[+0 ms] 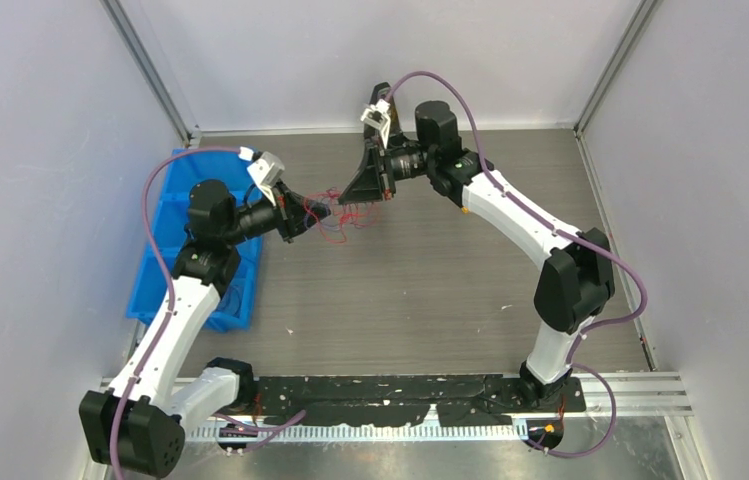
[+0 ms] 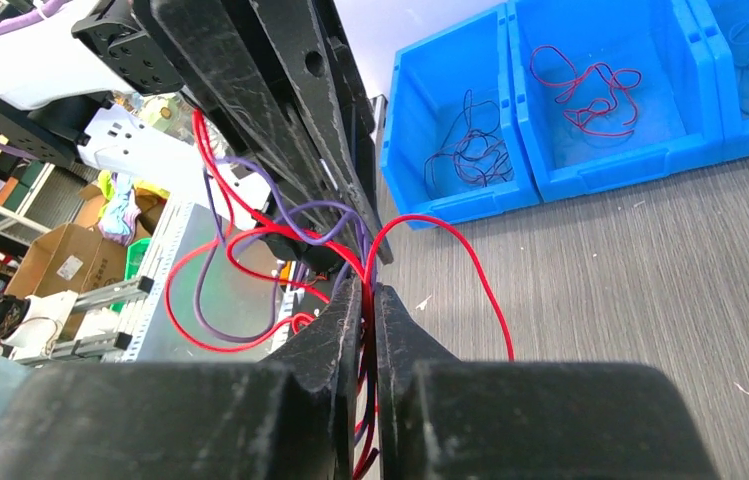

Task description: Untangle the cables

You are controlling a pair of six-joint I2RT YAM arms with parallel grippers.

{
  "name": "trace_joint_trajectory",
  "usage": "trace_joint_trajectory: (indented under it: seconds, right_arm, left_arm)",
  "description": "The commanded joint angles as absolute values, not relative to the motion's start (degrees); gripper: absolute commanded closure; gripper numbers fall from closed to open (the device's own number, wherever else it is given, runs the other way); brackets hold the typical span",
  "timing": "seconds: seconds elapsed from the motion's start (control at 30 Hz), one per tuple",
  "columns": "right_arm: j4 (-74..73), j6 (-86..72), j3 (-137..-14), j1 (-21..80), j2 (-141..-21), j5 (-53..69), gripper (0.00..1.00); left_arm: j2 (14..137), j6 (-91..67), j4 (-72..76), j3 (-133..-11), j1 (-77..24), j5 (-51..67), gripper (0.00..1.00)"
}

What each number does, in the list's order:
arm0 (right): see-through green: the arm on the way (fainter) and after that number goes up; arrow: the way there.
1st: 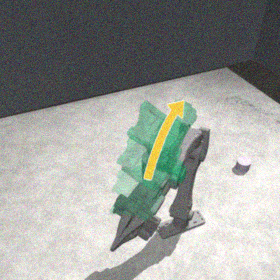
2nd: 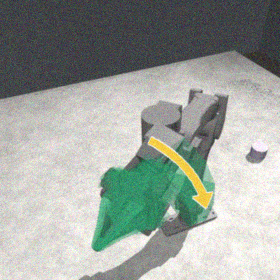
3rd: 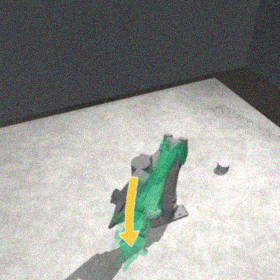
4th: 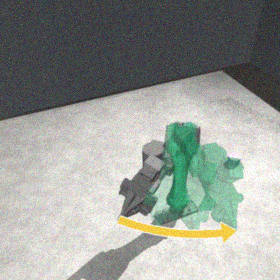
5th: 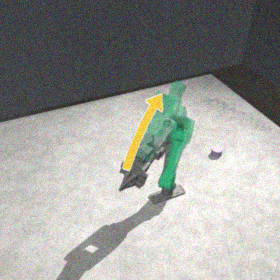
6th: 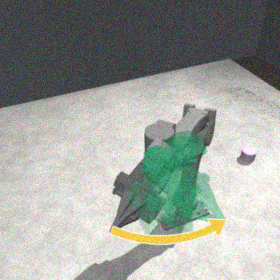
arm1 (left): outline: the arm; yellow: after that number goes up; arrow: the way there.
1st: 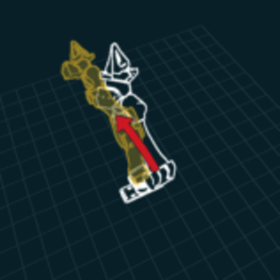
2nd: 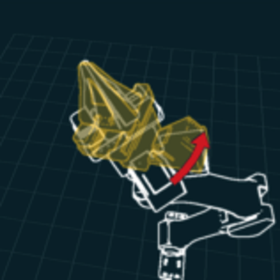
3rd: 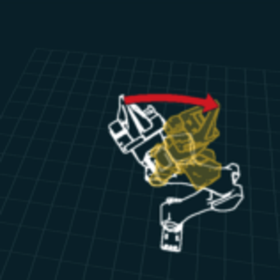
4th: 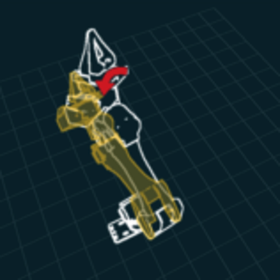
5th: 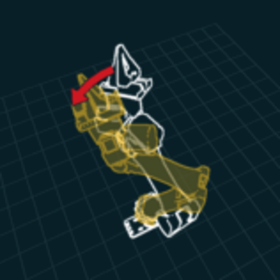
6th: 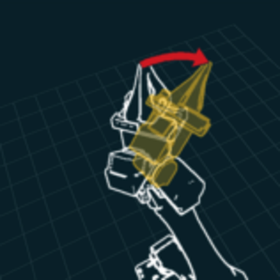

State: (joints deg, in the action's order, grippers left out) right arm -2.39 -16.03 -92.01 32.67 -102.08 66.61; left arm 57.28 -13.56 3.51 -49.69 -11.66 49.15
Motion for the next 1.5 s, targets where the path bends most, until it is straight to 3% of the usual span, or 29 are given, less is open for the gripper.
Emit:
trace_joint_trajectory:
  seconds: [0.0,0.07,0.17,0.3,0.4,0.63,1.07,1.47]
  right_arm:
    - [-1.62,-17.43,-92.51,30.86,-97.67,68.3,0.86]
    - [-2.04,-17.71,-91.98,29.21,-97.39,68.14,0.8]
    - [-7.17,-14.27,-91.95,26.4,-97.25,67.97,0.79]
    - [-24.34,0.31,-93.92,22.2,-97.38,66.07,0.79]
    - [-39.11,11.86,-96.88,20.09,-98.17,62.51,0.92]
    - [-50.45,23.99,-97.3,11.32,-99.21,55.58,0.95]
    - [-54.1,33.54,-89.45,3.53,-99.25,49.63,0.95]
    - [-46.2,27.3,-84.27,3.24,-98.86,53.87,0.95]
  left_arm:
    - [56.2,-10.66,-0.71,-52.22,-11.76,48.46,1.0]
    - [55.43,-10.34,-3.08,-51.99,-10.75,48.18,1.0]
    - [54.04,-10.37,-5.42,-51.3,-7.85,47.99,1.0]
    - [52.31,-10.41,-8.19,-50.65,-2.98,45.75,1.0]
    - [51.69,-8.93,-10.99,-51.19,-0.35,44.84,1.0]
    - [51.76,0.43,-22.48,-57.47,12.63,38.13,1.0]
    - [59.73,10.4,-39.74,-77.2,36.18,45.4,1.0]
    - [63.27,16.34,-51.66,-87.67,39.46,52.32,1.0]
